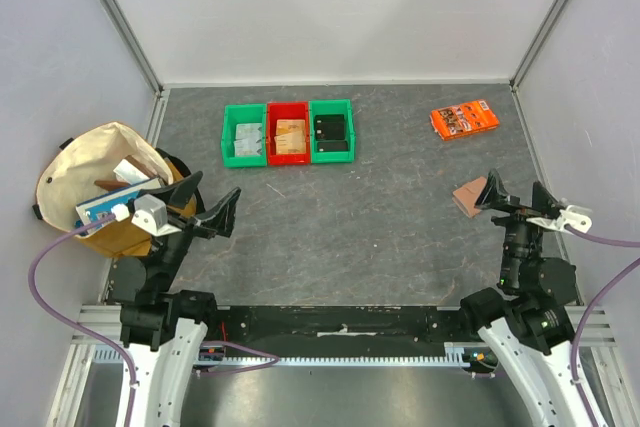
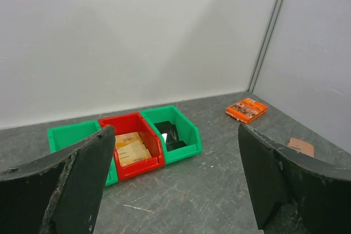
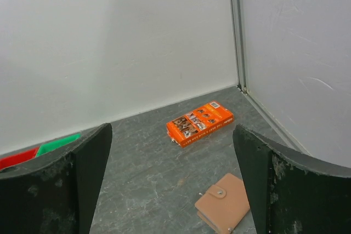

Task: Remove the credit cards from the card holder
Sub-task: Move the card holder to the center of the board.

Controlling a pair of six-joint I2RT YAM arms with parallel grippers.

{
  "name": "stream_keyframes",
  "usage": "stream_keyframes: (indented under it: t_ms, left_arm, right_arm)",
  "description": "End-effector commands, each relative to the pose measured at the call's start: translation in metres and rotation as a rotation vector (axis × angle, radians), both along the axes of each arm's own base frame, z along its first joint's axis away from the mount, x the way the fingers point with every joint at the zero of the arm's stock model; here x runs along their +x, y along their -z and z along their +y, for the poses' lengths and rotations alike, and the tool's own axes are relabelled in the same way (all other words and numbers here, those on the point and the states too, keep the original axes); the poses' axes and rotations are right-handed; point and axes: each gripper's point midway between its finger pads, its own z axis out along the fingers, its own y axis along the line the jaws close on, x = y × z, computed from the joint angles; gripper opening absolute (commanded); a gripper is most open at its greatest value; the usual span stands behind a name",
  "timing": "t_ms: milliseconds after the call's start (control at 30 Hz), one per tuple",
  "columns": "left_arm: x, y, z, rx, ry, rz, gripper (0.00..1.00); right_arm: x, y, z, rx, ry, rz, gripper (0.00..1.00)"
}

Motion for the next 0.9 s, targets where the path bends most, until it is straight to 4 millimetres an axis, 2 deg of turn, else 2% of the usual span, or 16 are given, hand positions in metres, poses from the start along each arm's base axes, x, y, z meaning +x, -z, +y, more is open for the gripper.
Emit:
stream_keyframes:
  t_ms: [0,167,233,300,433,467,533,600,667,700,800,867]
  left_arm:
    - [-0.006,0.000,0.002,-0.004,-0.011,-0.004,0.99]
    - [-0.011,0.001,0.004,-0.006,-0.016,-0.006,0.99]
    - [-0.013,0.002,0.004,-0.006,-0.020,-0.009,0.99]
    - [-0.017,0.001,0.005,-0.008,-0.021,-0.014,0.99]
    - [-0.021,-0.001,0.006,-0.017,-0.023,-0.027,0.99]
    - [-0.022,0.000,0.007,-0.019,-0.026,-0.027,0.99]
    - [-0.023,0.000,0.007,-0.023,-0.028,-0.027,0.99]
    - [-0.023,0.002,0.007,-0.025,-0.026,-0.020,0.99]
    - [-0.023,0.003,0.006,-0.021,-0.021,-0.019,0.99]
    - [-0.030,-0.001,0.007,-0.028,-0.019,-0.045,0.99]
    - [-0.033,-0.002,0.006,-0.033,-0.009,-0.051,0.99]
    - [-0.033,-0.002,0.005,-0.031,-0.003,-0.051,0.99]
  right_arm:
    - [0.000,-0.007,-0.007,0.078,0.035,0.023,0.98]
    - [0.018,-0.001,0.006,0.151,0.004,0.127,0.98]
    - [0.029,0.005,0.019,0.144,-0.042,0.184,0.98]
    - [0.043,0.014,0.041,0.095,-0.128,0.260,0.98]
    - [0.070,0.052,0.054,0.082,-0.109,0.497,0.98]
    - [0.079,0.071,0.059,0.068,-0.103,0.590,0.98]
    - [0.092,0.090,0.064,0.045,-0.079,0.710,0.98]
    - [0.102,0.110,0.061,0.038,-0.011,0.806,0.98]
    - [0.108,0.127,0.049,0.047,0.105,0.873,0.98]
    - [0.110,0.132,0.044,0.058,0.145,0.885,0.98]
    - [0.118,0.149,0.024,0.141,0.226,0.888,0.98]
    - [0.118,0.161,0.003,0.246,0.297,0.853,0.98]
